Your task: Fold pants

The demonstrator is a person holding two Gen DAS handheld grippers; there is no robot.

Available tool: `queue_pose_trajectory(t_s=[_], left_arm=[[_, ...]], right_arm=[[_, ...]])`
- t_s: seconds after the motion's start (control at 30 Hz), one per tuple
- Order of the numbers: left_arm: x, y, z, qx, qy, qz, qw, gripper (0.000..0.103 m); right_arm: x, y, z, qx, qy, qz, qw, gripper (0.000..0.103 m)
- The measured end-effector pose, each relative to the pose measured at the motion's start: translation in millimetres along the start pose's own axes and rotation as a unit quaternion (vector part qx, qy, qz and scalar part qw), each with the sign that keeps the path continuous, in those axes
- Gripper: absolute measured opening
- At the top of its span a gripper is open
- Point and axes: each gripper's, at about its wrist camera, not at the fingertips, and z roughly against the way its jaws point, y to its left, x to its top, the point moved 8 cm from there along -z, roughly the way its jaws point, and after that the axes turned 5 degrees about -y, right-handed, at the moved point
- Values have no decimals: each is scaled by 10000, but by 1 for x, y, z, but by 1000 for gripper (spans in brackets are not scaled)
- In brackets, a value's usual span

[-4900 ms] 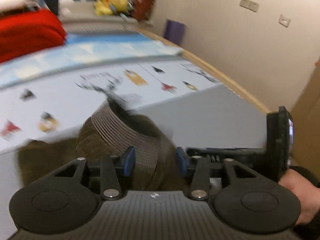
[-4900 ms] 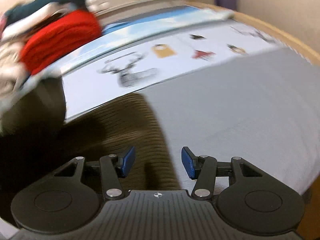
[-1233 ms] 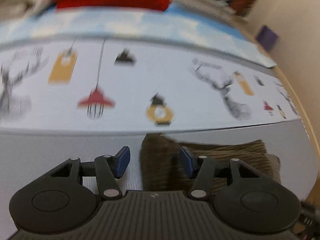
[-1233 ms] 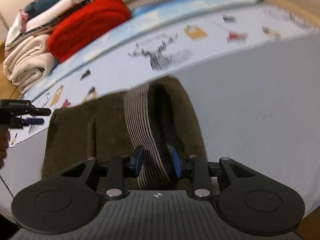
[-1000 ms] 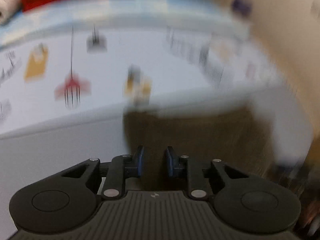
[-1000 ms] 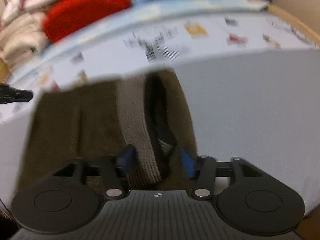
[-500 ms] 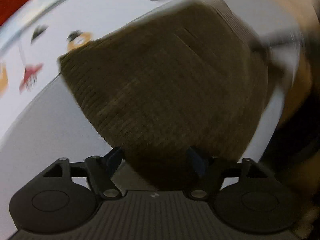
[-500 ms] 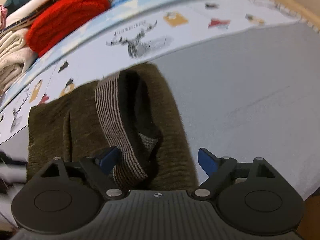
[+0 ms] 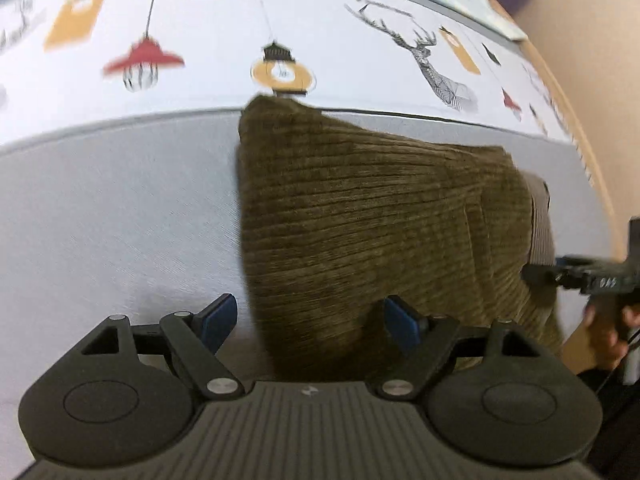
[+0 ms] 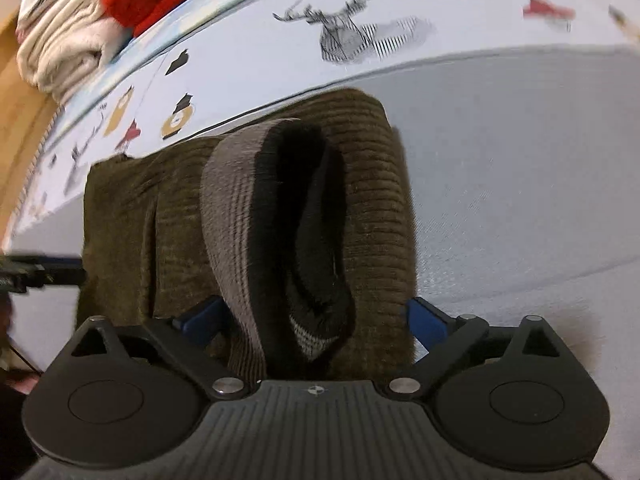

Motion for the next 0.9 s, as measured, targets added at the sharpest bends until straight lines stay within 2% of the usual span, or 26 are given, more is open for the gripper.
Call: queue_pose_trajectory(t_s=[0.1,0.27,0.3,0.33,0.37,0.43,0.47,0.53,0.63,0.73,0.9], left_arm=[[-2,3,-13,-112,127,256,9995,85],[5,1,-30,-340,17,402,9986,85],[8,1,-29,-336,-79,370,9987,81],[10,1,-29,-300,-147,342,9989,71],[13,1,-28,-277,-198,328,9989,65],[23,-1,-17,-209,-411,213,9987,43],[28,-3,-9,-166,-576,73,9982,40],[42,-8,7,56,-941,-375,9948,38],[58,-3,26,380,-1300,-656,9886,38],[72,16,38,657,-1466,-665,9848,38],[93,62,67,796,-1755,-322,9807,38]], right_arm=[[3,3,-7,61,-11,-92,9999,103],[6,6,-14,120,5,-97,9999,102],[7,7,-14,125,-15,-80,9999,100],[8,8,-13,123,-53,-42,9999,95],[9,11,-10,127,-119,12,9998,92],[12,18,-4,131,-292,144,9994,77],[16,21,0,127,-426,181,9988,73],[26,26,4,227,-679,71,9974,63],[45,45,0,371,-1022,12,9941,60],[58,71,-11,399,-1228,125,9916,60],[88,118,-26,631,-1565,451,9846,58]])
